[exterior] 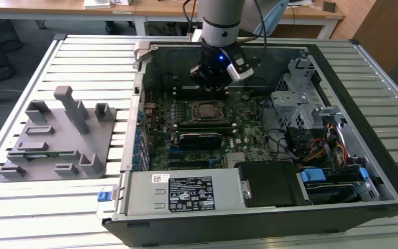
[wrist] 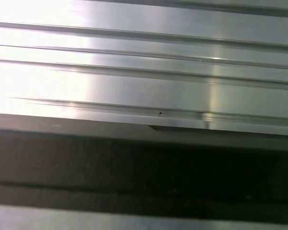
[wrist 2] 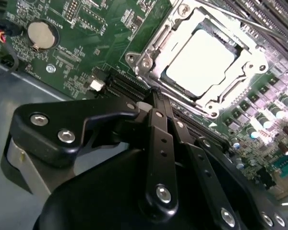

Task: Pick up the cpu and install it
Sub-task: 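Install the first cpu locking lever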

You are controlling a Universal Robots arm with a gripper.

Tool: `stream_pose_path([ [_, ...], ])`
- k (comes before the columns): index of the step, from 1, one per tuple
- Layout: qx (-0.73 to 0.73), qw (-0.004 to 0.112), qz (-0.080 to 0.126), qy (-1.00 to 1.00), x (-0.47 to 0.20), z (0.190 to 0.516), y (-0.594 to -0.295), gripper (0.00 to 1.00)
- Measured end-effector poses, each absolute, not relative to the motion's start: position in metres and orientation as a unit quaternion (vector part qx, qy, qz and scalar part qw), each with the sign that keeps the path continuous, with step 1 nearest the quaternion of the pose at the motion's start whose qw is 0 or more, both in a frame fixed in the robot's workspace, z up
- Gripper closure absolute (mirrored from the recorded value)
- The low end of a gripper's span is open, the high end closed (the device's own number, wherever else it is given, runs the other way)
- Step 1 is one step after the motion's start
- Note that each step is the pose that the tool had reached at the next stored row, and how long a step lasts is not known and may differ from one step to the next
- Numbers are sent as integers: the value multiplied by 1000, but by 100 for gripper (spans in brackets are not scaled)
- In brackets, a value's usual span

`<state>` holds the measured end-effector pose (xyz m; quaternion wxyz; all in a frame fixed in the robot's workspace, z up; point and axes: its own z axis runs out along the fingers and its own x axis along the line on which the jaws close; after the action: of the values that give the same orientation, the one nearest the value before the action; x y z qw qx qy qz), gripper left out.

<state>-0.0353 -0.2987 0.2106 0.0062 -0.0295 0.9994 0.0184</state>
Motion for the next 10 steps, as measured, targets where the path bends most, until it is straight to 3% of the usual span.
stream_pose_path([
  [10, -30, 6, 12, 999, -35, 210, -301, 89],
])
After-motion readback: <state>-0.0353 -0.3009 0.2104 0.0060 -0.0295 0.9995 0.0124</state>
